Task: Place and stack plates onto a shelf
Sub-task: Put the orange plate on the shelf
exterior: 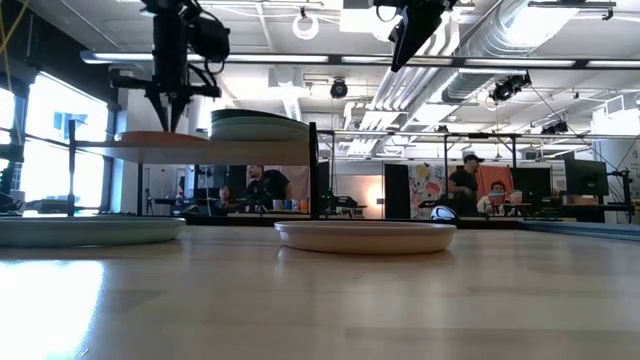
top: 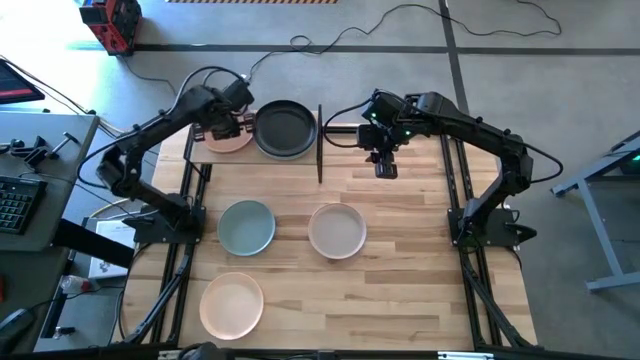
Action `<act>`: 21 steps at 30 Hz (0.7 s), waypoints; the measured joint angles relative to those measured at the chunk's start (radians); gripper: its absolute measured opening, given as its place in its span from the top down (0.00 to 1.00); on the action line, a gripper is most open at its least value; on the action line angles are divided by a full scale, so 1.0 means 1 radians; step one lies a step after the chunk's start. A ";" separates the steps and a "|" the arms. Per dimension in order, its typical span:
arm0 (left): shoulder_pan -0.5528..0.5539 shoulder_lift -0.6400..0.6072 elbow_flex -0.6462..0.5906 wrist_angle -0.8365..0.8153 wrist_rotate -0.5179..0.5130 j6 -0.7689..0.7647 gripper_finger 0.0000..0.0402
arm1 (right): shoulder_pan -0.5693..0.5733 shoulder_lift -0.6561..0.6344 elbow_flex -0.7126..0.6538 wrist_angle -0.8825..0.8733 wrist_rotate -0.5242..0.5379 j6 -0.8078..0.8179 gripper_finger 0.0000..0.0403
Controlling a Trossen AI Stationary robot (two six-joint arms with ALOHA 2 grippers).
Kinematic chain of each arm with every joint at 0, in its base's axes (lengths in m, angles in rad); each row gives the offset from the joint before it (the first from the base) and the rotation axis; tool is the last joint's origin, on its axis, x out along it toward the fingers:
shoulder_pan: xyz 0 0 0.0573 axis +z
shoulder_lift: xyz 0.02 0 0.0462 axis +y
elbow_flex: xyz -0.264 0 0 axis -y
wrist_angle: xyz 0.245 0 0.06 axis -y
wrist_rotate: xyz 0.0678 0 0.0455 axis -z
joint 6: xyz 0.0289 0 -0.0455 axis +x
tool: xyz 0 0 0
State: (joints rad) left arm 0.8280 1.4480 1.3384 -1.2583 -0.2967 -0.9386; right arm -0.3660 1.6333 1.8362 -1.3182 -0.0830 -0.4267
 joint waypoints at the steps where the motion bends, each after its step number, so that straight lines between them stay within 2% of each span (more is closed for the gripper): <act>1: 0.000 0.010 0.000 -0.001 0.005 0.002 0.92 | 0.000 0.000 0.000 0.000 0.000 0.000 0.67; 21: 0.000 0.048 0.000 -0.164 0.085 0.033 0.92 | 0.000 0.000 0.000 -0.001 0.000 -0.004 0.67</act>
State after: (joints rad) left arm 0.8284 1.4963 1.3380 -1.4222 -0.2115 -0.9054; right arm -0.3660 1.6333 1.8362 -1.3190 -0.0830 -0.4305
